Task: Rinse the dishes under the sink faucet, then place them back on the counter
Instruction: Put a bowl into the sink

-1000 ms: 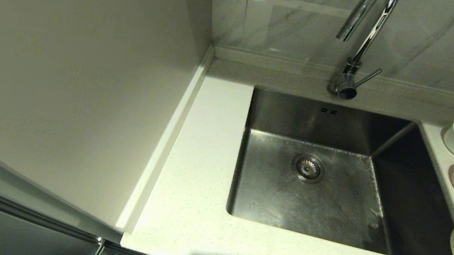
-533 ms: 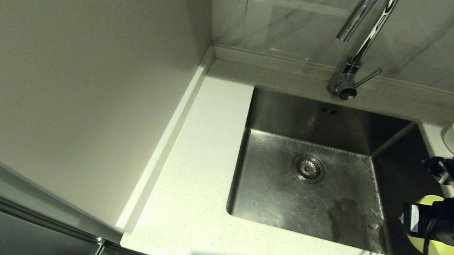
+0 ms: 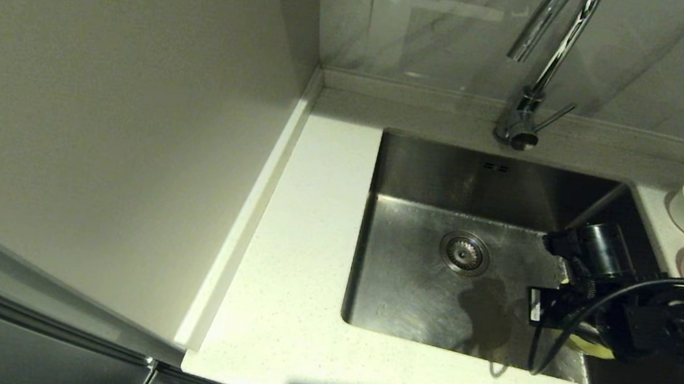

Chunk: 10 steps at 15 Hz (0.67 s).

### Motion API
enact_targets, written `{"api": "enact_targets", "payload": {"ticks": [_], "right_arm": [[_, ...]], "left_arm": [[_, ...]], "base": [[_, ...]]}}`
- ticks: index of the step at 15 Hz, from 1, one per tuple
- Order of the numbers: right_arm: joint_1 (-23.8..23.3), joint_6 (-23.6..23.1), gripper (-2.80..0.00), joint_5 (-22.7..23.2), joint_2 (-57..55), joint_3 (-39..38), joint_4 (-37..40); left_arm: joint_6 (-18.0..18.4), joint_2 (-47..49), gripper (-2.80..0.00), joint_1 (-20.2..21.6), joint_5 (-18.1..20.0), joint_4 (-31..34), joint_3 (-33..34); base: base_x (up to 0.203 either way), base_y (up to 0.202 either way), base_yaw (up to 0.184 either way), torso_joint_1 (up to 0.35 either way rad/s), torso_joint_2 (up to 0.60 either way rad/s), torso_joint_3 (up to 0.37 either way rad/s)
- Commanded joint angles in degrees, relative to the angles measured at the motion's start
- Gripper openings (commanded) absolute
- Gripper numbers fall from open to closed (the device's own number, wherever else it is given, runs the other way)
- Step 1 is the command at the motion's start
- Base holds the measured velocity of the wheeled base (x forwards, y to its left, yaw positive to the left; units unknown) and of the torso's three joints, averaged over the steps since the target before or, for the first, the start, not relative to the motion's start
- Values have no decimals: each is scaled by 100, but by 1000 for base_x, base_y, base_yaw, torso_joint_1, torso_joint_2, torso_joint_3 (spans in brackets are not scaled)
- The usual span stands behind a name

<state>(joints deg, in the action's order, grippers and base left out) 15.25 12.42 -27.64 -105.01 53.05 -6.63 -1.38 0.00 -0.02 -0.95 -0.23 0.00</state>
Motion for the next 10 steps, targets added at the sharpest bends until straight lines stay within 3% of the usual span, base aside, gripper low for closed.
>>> {"api": "enact_targets", "payload": {"ticks": [1,5,10], "right_arm": [[68,32,-280,-78,-830,526,-84],[43,263,-280,-111,-1680,1333,-102],[-22,446,-280,-110,-2257,1805,-111]], "left_arm": [[-3,-9,-280,2,-1,-3,0],[-3,-9,-280,2,-1,-3,0],[-3,-9,-280,2,-1,-3,0]], "base": [[0,0,0,0,0,0],[0,0,0,0,0,0],[0,0,0,0,0,0]]}}
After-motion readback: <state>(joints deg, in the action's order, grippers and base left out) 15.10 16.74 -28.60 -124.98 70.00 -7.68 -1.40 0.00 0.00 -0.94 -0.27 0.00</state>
